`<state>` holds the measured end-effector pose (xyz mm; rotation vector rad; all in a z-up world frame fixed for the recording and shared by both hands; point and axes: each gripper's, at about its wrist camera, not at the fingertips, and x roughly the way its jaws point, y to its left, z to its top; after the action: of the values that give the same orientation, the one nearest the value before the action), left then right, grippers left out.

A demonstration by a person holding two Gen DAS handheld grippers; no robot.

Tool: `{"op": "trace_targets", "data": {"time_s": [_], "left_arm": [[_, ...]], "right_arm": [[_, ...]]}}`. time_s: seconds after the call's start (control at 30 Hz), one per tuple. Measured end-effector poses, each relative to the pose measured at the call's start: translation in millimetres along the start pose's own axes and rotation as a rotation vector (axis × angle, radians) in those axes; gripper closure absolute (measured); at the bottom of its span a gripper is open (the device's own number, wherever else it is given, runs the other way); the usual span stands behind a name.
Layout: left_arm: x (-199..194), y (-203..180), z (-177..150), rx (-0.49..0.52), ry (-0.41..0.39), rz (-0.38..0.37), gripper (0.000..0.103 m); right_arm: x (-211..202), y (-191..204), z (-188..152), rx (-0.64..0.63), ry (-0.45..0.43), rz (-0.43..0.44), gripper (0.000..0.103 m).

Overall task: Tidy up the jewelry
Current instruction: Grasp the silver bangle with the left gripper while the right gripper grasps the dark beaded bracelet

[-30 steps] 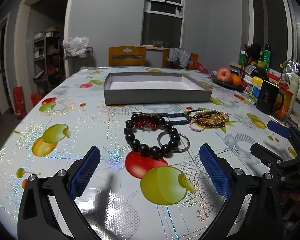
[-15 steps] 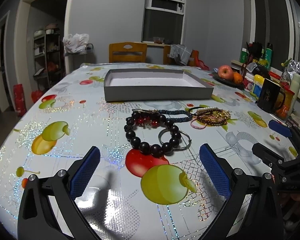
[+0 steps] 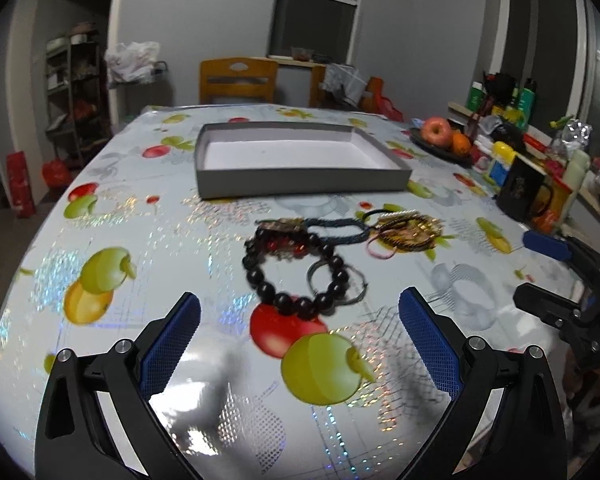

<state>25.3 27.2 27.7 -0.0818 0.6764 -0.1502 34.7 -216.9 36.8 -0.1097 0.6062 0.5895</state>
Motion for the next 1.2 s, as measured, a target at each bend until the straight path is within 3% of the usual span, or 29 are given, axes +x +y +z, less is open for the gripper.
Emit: {"op": "trace_targets", "data": {"time_s": [0.17,0.33,0.47,0.67,0.87,1.0,1.1,1.2], "left_arm": [[2.2,5.9,31.1,0.064,0.011,-0.011,0.004],[31.4,11.0,55.4,0.132,0.093,-0.021,0.004],[60.5,14.1,61.4,0.152,0.142,-0.02,0.004],[98.5,19.3,62.6,0.12,0.206,-0.038,0.008],[120.5,14.9,61.1,0.126,0.268,-0.07,0.036],[122.1,14.7,57.8,0.127,0.263,-0.085,0.051],[116.2,15.1,56.1,0.126,0.244,-0.091,0.052],[108.3,18.0,54.3,0.111,0.215,-0.102,0.053]], "right_arm": [[11.6,-15.8,21.5,0.004,0.086,0.001,0.006],[21.9,-31.3,36.0,-0.022,0.126,-0.025,0.006],[33.1,-42.9,39.5,-0.037,0.153,-0.053,0.006],[39.5,-53.0,37.1,-0.005,0.157,-0.014,0.006],[44.0,-57.8,35.5,0.007,0.154,0.02,0.006],[48.1,-59.6,35.7,0.016,0.159,0.036,0.006],[54.7,-59.3,36.8,0.005,0.167,0.045,0.006],[65.2,-57.5,36.1,-0.012,0.189,0.045,0.016]]}}
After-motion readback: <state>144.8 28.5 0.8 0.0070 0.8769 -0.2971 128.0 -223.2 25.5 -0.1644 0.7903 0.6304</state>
